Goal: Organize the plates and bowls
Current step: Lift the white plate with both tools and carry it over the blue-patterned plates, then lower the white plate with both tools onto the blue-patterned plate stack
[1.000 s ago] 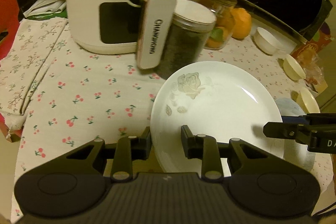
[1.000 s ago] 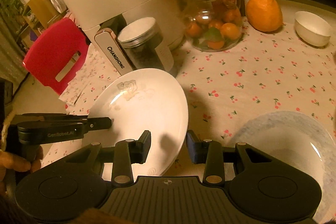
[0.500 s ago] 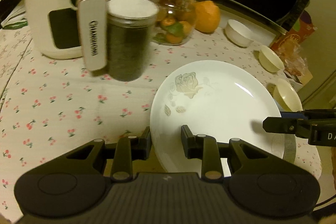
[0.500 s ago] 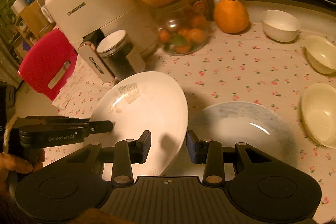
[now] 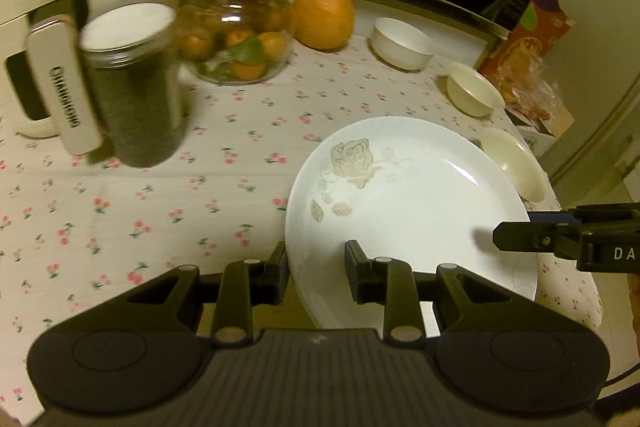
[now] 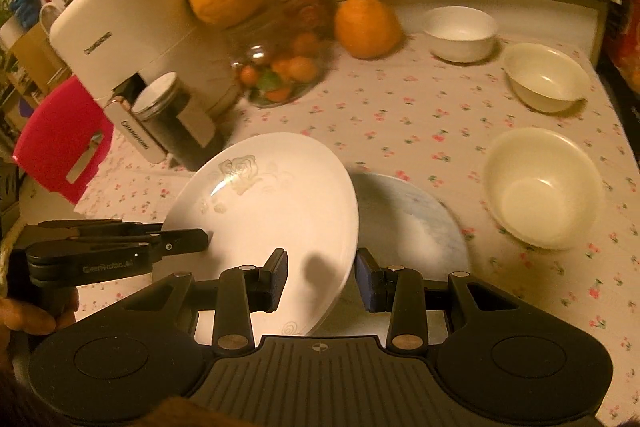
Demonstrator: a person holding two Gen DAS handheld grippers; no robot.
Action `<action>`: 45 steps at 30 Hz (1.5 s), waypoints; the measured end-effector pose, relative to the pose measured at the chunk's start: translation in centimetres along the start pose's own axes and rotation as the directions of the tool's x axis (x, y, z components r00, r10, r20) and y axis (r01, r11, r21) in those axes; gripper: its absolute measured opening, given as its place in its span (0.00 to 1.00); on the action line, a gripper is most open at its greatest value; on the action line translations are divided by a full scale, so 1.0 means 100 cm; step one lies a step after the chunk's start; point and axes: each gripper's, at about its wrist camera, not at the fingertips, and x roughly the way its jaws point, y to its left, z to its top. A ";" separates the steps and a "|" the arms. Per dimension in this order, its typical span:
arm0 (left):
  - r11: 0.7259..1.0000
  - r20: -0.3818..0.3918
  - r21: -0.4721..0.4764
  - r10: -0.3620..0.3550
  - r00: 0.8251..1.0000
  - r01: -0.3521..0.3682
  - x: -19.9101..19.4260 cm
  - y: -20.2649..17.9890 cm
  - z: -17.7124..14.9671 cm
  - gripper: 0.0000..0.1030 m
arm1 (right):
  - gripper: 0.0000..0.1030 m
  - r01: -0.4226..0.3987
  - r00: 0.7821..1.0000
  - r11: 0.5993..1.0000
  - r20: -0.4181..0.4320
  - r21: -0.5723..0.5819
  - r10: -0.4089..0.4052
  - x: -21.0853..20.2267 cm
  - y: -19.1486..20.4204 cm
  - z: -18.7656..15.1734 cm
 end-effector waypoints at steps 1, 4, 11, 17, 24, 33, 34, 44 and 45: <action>1.000 -0.003 0.005 -0.002 1.000 0.002 0.002 -0.004 0.001 0.25 | 0.35 0.005 1.000 1.000 -0.001 0.006 -0.005 -0.001 -0.003 -0.001; 1.000 -0.012 0.019 -0.004 1.000 0.004 0.008 -0.013 0.001 0.25 | 0.35 0.018 1.000 1.000 -0.003 0.021 -0.017 -0.004 -0.013 -0.004; 0.999 -0.028 0.047 -0.004 1.000 0.005 0.018 -0.030 0.000 0.25 | 0.35 0.040 0.999 0.998 -0.014 0.039 -0.039 -0.007 -0.030 -0.008; 0.998 -0.047 0.065 0.003 0.999 0.000 0.026 -0.038 -0.002 0.25 | 0.35 0.053 0.998 0.998 -0.033 0.046 -0.051 -0.006 -0.038 -0.012; 0.996 -0.051 0.088 0.021 0.998 -0.017 0.027 -0.041 -0.003 0.26 | 0.35 0.060 0.997 0.997 -0.054 0.041 -0.058 -0.003 -0.041 -0.015; 0.990 -0.044 0.132 0.051 0.998 -0.044 0.029 -0.048 -0.005 0.25 | 0.35 0.076 0.995 0.996 -0.074 0.039 -0.073 0.004 -0.040 -0.017; 0.990 -0.043 0.134 0.053 0.998 -0.047 0.029 -0.048 -0.005 0.26 | 0.35 0.076 0.995 0.996 -0.074 0.038 -0.073 0.005 -0.040 -0.016; 0.989 -0.040 0.140 0.058 0.998 -0.052 0.031 -0.048 -0.004 0.27 | 0.35 0.092 0.993 0.996 -0.071 0.022 -0.090 0.005 -0.037 -0.017; 0.989 -0.041 0.139 0.057 0.998 -0.051 0.031 -0.048 -0.004 0.27 | 0.35 0.094 0.993 0.995 -0.071 0.020 -0.092 0.005 -0.037 -0.017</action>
